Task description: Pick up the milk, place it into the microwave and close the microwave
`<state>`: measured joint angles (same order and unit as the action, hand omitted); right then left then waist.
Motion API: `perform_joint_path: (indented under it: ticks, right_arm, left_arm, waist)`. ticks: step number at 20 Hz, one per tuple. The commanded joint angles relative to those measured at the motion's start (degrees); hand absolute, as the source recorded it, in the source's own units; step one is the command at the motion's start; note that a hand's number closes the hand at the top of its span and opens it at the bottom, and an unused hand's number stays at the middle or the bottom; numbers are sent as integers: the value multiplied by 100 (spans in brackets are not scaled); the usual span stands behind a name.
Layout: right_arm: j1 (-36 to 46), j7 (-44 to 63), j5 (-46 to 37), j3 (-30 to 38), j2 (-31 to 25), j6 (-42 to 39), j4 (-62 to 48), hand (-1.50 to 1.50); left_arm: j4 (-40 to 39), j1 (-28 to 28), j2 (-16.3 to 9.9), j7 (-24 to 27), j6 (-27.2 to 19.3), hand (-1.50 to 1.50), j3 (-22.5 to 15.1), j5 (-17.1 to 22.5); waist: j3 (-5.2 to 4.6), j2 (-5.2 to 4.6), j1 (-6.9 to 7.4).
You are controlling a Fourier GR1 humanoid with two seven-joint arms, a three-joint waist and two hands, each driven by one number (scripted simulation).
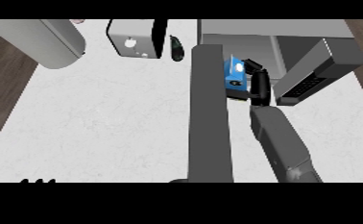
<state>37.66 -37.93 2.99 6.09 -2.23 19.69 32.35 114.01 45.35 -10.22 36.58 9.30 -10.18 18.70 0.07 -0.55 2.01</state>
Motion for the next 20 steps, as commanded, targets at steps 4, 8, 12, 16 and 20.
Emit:
perform_joint_path:
  ticks: [4,8,12,16,20]
  right_arm:
    - [777,-378,-324,223,-234,656,-1504,150]
    - [1103,-467,-293,383,-465,670,-1870,150]
    - [1208,-558,-470,308,-633,833,-2164,150]
    - [1209,-919,-600,266,-789,1092,-2221,150]
    - [1551,-779,-845,119,-911,1570,-2393,150]
  left_arm:
    - [148,-246,-83,-253,41,-150,-54,-8]
    - [87,-180,-168,-154,178,-150,147,172]
    - [-66,-377,-36,-107,114,-150,-69,-72]
    - [-166,-337,-180,-102,290,-150,83,102]
    - [-158,-455,-69,-221,203,-150,-89,28]
  waist:
    - [11,-100,175]
    - [15,-121,276]
    - [21,-178,365]
    - [24,-226,446]
    - [22,-247,478]
